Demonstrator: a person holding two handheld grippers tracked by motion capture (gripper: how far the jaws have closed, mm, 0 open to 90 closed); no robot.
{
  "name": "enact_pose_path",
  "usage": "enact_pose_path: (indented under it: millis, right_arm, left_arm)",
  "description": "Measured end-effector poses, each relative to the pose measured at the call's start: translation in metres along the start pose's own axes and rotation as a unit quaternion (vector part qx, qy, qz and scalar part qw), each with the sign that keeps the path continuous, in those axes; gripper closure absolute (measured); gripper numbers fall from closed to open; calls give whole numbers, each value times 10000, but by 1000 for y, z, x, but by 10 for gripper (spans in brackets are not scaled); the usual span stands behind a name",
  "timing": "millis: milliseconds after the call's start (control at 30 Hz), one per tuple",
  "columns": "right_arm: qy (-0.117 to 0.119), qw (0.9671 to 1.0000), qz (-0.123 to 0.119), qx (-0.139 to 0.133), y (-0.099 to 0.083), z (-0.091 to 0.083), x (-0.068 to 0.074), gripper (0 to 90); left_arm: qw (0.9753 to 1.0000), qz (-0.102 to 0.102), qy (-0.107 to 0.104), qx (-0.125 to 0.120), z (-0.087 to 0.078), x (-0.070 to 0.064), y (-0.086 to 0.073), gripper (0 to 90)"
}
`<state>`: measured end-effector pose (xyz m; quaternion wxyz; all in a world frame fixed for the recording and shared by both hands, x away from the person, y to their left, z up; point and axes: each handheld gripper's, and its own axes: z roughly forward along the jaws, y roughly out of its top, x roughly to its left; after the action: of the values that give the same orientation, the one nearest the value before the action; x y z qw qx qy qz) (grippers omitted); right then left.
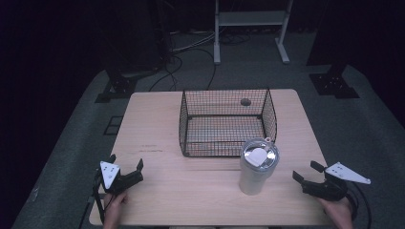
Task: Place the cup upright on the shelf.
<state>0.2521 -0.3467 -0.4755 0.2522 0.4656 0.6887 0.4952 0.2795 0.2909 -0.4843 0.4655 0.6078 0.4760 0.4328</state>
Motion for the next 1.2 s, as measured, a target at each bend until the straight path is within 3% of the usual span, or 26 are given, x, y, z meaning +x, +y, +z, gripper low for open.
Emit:
enact_pose_path:
  millis: [133,400,833,1200]
  right_arm:
    - [33,10000,-16,-24,2,-1,0,129]
    - [271,9992,-294,-32,17,-9,12,130]
    - [678,9960,-576,-14,35,-18,27,127]
    - [1108,9891,-972,-7,48,-21,52,122]
  left_arm:
    - [10000,-18,29,9,0,0,0,0]
    - [10000,-23,-7,-13,0,0,0,0]
    - [10000,-21,12,-12,-1,0,0,0]
    - [10000,-33,7,-13,0,0,0,0]
